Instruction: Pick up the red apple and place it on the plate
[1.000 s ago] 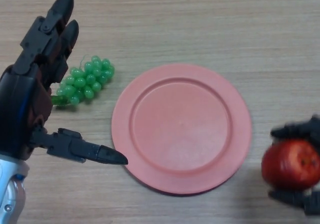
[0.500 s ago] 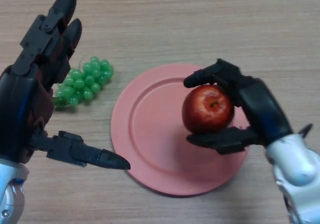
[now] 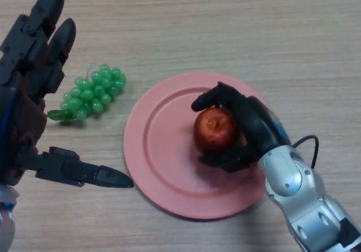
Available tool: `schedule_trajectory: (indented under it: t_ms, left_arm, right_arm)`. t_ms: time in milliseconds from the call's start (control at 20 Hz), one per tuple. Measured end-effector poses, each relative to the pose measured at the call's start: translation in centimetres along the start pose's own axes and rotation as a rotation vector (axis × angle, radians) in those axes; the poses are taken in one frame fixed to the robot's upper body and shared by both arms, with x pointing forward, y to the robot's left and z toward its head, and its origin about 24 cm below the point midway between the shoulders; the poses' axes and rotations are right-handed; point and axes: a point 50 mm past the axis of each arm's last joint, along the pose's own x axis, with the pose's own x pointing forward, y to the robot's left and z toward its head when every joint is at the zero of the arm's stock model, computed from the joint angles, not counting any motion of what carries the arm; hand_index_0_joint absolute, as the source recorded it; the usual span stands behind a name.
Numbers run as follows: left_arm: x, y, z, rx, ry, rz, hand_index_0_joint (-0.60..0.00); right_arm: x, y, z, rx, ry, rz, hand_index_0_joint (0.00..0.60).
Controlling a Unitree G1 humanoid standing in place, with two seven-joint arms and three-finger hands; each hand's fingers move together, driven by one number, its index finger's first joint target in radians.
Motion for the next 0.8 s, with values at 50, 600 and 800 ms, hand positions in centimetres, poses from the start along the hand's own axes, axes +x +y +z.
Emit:
schedule_trajectory:
  t_ms: [50, 600, 800]
  left_arm:
    - [0.0, 0.0, 0.0, 0.000, 0.002, 0.001, 0.000]
    - [0.6, 0.1, 0.6, 0.024, -0.028, -0.009, 0.000]
    - [0.7, 0.1, 0.5, 0.028, -0.026, -0.005, 0.000]
  right_arm:
    - [0.0, 0.1, 0.1, 0.000, -0.017, 0.003, 0.500]
    - [-1.8, 0.1, 3.7, 0.227, -0.140, 0.124, 0.000]
    - [-2.6, -4.7, 4.5, 0.358, -0.188, 0.019, 0.000]
